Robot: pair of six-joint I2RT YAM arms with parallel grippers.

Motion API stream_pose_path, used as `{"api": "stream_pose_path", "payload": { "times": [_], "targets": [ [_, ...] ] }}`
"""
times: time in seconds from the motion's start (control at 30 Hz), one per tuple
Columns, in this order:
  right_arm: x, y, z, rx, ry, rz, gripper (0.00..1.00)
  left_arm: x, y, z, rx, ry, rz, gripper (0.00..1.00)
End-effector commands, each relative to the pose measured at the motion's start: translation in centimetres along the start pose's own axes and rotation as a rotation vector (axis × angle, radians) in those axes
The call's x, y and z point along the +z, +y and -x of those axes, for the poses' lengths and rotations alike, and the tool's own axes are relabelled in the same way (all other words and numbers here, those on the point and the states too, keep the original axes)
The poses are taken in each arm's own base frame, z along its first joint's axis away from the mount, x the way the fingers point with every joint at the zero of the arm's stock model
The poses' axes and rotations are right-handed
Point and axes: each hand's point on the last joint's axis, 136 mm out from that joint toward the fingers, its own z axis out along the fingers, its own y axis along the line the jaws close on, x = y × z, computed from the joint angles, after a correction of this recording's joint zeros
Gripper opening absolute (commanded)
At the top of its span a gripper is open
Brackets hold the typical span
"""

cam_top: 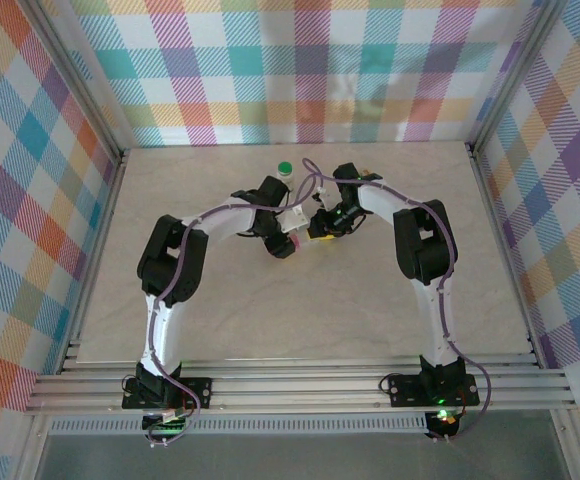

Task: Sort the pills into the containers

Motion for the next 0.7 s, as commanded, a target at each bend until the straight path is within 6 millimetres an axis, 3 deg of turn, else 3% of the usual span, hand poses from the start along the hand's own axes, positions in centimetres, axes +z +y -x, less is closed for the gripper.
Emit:
{"api": "stream_pose_path", "payload": {
  "times": [0.0, 0.1, 0.17, 0.47, 0.67],
  "targets": [
    [1.4, -1.2, -2.0, 0.025, 0.079, -0.03, 0.39, -0.2, -0.4, 0.1, 0.02, 0.018, -0.016, 0.54],
    [1.3, -1.3, -2.0, 0.026, 0.08, -0.036, 0.39, -0.2, -0.7, 0.0, 0.027, 0.025, -0.038, 0.37],
    [1.4, -1.5, -2.0, 0.026, 0.083, -0.044, 0.39, -0.4, -1.2, 0.0, 0.031, 0.028, -0.068, 0.32],
    [1.4, -3.1, -2.3, 0.032, 0.094, -0.133, 0.39, -2.3, -3.3, -0.3, -0.039, 0.022, -0.291, 0.31],
    [1.2, -4.2, -2.4, 0.033, 0.095, -0.198, 0.38, -2.6, -3.3, -0.8, -0.171, 0.047, -0.414, 0.32]
  ]
}}
